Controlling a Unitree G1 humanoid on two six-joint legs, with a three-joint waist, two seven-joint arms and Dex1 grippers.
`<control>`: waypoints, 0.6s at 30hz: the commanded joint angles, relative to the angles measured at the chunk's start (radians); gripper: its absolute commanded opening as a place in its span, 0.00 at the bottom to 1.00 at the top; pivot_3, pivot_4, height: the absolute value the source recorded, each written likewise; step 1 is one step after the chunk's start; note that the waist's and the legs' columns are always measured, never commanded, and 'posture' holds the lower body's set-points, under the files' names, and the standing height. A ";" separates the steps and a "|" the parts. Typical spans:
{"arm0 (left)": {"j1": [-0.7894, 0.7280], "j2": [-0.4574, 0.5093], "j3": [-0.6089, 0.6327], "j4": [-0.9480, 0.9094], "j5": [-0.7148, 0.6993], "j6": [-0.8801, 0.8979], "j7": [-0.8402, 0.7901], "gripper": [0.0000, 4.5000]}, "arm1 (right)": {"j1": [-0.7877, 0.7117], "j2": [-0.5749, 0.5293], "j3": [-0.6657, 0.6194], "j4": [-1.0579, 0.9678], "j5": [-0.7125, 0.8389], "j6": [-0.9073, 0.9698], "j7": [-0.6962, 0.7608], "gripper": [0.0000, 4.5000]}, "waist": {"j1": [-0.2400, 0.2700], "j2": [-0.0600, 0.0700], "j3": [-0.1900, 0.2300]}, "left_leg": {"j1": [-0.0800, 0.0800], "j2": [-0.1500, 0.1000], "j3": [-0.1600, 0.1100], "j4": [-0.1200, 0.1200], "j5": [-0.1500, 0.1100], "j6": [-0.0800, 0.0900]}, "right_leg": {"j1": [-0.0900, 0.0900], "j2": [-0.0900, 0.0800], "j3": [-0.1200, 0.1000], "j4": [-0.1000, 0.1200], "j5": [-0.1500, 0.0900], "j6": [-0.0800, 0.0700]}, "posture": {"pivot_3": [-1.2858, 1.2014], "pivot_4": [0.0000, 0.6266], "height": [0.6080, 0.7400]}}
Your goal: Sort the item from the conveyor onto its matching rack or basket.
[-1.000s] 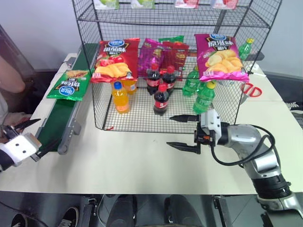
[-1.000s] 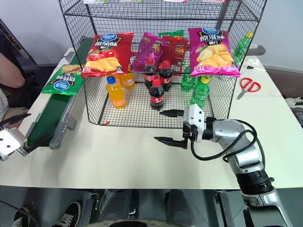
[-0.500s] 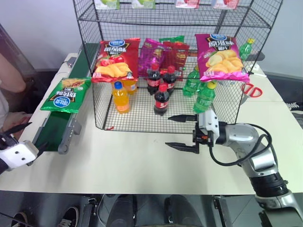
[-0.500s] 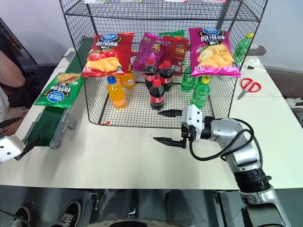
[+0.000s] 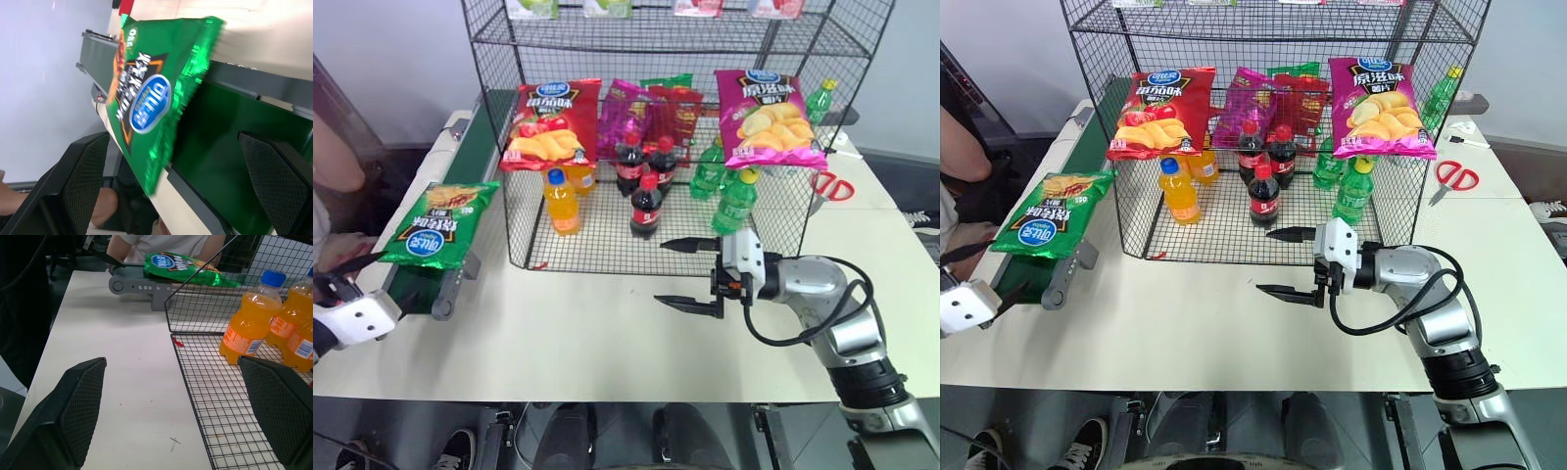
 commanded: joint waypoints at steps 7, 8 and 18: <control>-0.010 0.022 -0.022 0.017 0.006 -0.017 0.031 1.00 | 0.007 -0.003 -0.014 -0.018 -0.003 -0.022 -0.004 1.00 | 0.000 0.000 0.000 | 0.000 0.000 0.000 0.000 0.000 0.000 | 0.000 0.000 0.000 0.000 0.000 0.000 | 0.52 0.24 0.99; -0.010 0.023 -0.025 0.020 0.007 -0.018 0.033 1.00 | 0.008 -0.004 -0.016 -0.018 -0.005 -0.024 -0.005 1.00 | 0.000 0.000 0.000 | 0.000 0.000 0.000 0.000 0.000 0.000 | 0.000 0.000 0.000 0.000 0.000 0.000 | 0.52 0.24 0.99; -0.019 0.026 -0.062 0.043 -0.015 -0.028 0.022 0.94 | 0.002 -0.013 -0.024 -0.006 -0.011 -0.034 -0.010 1.00 | 0.001 0.000 0.000 | 0.000 0.000 0.000 0.000 0.000 0.000 | 0.000 0.000 0.000 0.000 0.000 0.000 | 0.52 0.24 0.99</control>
